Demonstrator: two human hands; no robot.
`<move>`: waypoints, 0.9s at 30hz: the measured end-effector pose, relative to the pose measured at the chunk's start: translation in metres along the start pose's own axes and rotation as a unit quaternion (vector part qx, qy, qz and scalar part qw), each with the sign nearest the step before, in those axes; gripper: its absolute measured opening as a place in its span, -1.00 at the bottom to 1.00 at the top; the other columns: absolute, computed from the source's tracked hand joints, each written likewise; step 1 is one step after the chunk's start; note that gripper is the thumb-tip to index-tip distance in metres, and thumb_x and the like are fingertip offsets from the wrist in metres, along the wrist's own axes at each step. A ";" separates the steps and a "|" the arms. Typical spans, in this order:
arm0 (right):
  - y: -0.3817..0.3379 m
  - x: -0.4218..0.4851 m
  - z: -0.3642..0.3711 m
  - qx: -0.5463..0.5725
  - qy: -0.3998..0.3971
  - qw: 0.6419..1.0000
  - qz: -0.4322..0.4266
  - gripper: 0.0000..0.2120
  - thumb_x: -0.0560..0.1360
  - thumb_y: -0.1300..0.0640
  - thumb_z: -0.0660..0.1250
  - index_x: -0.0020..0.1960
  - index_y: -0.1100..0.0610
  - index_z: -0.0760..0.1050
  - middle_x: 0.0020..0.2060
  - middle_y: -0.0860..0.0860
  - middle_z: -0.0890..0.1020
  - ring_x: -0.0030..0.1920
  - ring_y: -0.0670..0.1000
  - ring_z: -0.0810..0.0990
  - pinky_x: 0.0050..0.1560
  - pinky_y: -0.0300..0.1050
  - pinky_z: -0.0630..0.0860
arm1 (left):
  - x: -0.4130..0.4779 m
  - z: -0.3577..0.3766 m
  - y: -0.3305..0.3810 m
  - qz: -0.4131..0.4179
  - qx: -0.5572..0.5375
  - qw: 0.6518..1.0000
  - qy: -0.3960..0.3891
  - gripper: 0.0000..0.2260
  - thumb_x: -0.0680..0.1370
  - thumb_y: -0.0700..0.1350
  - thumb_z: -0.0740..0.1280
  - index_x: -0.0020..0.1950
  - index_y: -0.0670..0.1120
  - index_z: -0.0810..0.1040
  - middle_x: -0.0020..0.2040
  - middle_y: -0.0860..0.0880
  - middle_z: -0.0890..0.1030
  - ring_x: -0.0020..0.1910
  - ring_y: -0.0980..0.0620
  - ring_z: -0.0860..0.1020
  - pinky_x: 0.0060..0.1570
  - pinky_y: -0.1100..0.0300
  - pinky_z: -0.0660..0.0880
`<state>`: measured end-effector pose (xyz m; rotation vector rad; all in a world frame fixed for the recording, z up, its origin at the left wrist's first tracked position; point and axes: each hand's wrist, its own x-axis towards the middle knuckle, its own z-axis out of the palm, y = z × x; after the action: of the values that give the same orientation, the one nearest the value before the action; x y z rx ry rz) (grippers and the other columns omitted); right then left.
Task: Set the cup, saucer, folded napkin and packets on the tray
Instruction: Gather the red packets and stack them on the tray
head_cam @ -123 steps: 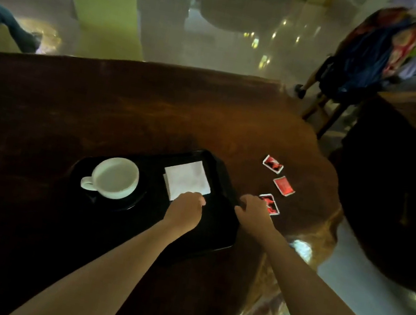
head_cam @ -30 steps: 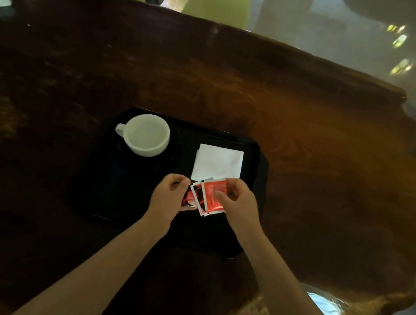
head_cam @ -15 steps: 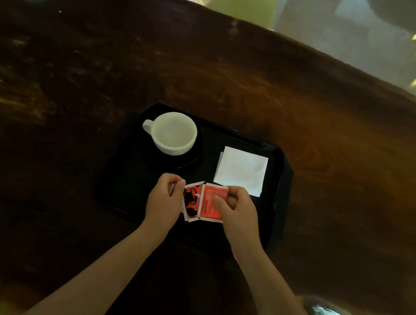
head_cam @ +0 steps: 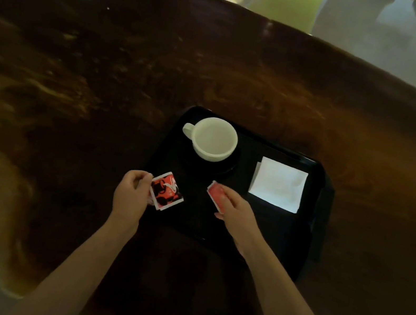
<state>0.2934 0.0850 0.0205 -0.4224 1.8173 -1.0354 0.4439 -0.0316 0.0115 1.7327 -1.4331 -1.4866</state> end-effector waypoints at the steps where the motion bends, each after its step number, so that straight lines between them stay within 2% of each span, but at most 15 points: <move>1: 0.002 0.003 0.007 -0.049 0.009 0.998 -0.025 -0.68 0.60 0.12 0.13 0.33 0.07 0.42 0.23 0.03 0.49 0.12 0.00 0.49 0.19 -0.08 0.48 | 0.002 -0.003 -0.002 -0.005 0.003 1.000 0.003 -0.89 0.59 -0.10 0.19 0.08 -0.03 0.44 -0.09 0.06 0.48 -0.08 0.10 0.50 0.00 0.11 0.48; 3: 0.009 0.009 0.019 -0.138 0.023 0.987 -0.077 -0.72 0.58 0.14 0.17 0.26 0.07 0.50 0.21 0.03 0.49 0.16 -0.01 0.50 0.20 -0.18 0.43 | 0.005 -0.007 -0.005 -0.013 0.006 1.000 0.003 -0.90 0.59 -0.09 0.19 0.08 -0.01 0.43 -0.12 0.10 0.47 -0.11 0.15 0.49 -0.01 0.12 0.47; 5: 0.016 0.014 0.025 -0.162 0.020 0.981 -0.108 -0.74 0.54 0.16 0.25 0.20 0.05 0.53 0.23 -0.03 0.44 0.20 -0.13 0.43 0.28 -0.21 0.37 | 0.007 -0.009 -0.006 -0.014 0.009 1.000 -0.002 -0.91 0.59 -0.09 0.19 0.07 -0.01 0.43 -0.12 0.12 0.47 -0.13 0.16 0.49 -0.03 0.14 0.48; 7: 0.019 0.015 0.026 -0.149 0.016 0.980 -0.133 -0.74 0.49 0.19 0.32 0.16 0.03 0.56 0.25 -0.09 0.42 0.23 -0.20 0.38 0.31 -0.23 0.35 | 0.008 -0.010 -0.006 -0.007 0.018 1.000 -0.015 -0.92 0.58 -0.08 0.19 0.05 0.00 0.43 -0.11 0.11 0.49 -0.10 0.14 0.51 -0.02 0.13 0.49; 9: 0.017 0.011 0.024 -0.125 0.021 0.977 -0.173 -0.74 0.47 0.24 0.35 0.12 0.01 0.57 0.24 -0.16 0.42 0.25 -0.23 0.37 0.27 -0.34 0.35 | 0.007 -0.010 -0.006 0.011 0.033 0.999 -0.034 -0.93 0.58 -0.08 0.20 0.03 0.00 0.44 -0.10 0.10 0.50 -0.07 0.11 0.52 0.00 0.13 0.49; 11: 0.014 0.005 0.021 -0.085 0.038 0.972 -0.216 -0.74 0.46 0.29 0.35 0.08 0.02 0.58 0.24 -0.15 0.43 0.26 -0.23 0.40 0.22 -0.44 0.37 | 0.005 -0.009 -0.005 0.029 0.045 0.997 -0.047 -0.93 0.58 -0.09 0.19 0.02 -0.01 0.44 -0.11 0.09 0.50 -0.08 0.12 0.52 -0.02 0.14 0.48; 13: 0.013 -0.002 0.018 -0.036 0.062 0.968 -0.240 -0.73 0.46 0.32 0.34 0.04 0.00 0.57 0.26 -0.12 0.45 0.28 -0.22 0.42 0.22 -0.42 0.40 | 0.002 -0.007 -0.004 0.039 0.052 0.997 -0.046 -0.95 0.58 -0.09 0.19 0.00 0.01 0.43 -0.12 0.09 0.50 -0.10 0.13 0.52 -0.03 0.14 0.49; 16: 0.013 -0.011 0.017 0.015 0.088 0.964 -0.252 -0.69 0.46 0.33 0.33 0.03 -0.06 0.55 0.29 -0.18 0.43 0.31 -0.24 0.40 0.25 -0.32 0.43 | -0.002 -0.002 -0.003 0.035 0.048 0.997 -0.044 -0.93 0.58 -0.09 0.19 -0.07 0.07 0.42 -0.10 0.08 0.50 -0.09 0.13 0.52 -0.06 0.17 0.50; 20: 0.019 -0.017 0.033 -0.030 0.079 0.962 -0.261 -0.65 0.46 0.30 0.34 0.17 -0.02 0.51 0.40 -0.09 0.35 0.38 -0.20 0.33 0.32 -0.19 0.42 | -0.016 0.011 0.003 0.017 -0.005 0.999 -0.040 -0.95 0.58 -0.09 0.21 -0.03 0.05 0.44 -0.08 0.07 0.52 -0.06 0.10 0.55 -0.05 0.14 0.52; 22: 0.022 -0.020 0.040 -0.035 0.062 0.963 -0.261 -0.62 0.47 0.26 0.34 0.21 -0.05 0.46 0.42 -0.10 0.33 0.40 -0.21 0.30 0.34 -0.21 0.39 | -0.023 0.017 0.006 0.006 -0.043 0.998 -0.035 -0.94 0.57 -0.10 0.22 -0.01 0.03 0.46 -0.05 0.03 0.55 -0.05 0.08 0.57 -0.06 0.14 0.54; 25: 0.022 -0.024 0.042 0.002 0.057 0.971 -0.233 -0.71 0.49 0.16 0.33 0.18 -0.07 0.48 0.36 -0.15 0.37 0.35 -0.20 0.36 0.26 -0.23 0.45 | -0.030 0.023 0.007 0.009 -0.059 0.998 -0.029 -0.94 0.57 -0.09 0.22 -0.02 0.05 0.46 -0.05 0.02 0.55 -0.08 0.08 0.59 -0.12 0.17 0.55; 27: 0.021 -0.024 0.041 0.013 0.096 0.971 -0.219 -0.79 0.49 0.18 0.32 0.10 -0.03 0.51 0.24 -0.15 0.45 0.26 -0.20 0.44 0.18 -0.25 0.50 | -0.034 0.026 0.007 0.020 -0.060 0.998 -0.029 -0.91 0.57 -0.09 0.22 -0.08 0.10 0.45 -0.06 0.02 0.55 -0.09 0.09 0.59 -0.12 0.16 0.56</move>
<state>0.3436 0.0938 0.0100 -0.7523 1.9226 -1.4414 0.4214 0.0032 0.0242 1.5921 -1.3682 -1.5798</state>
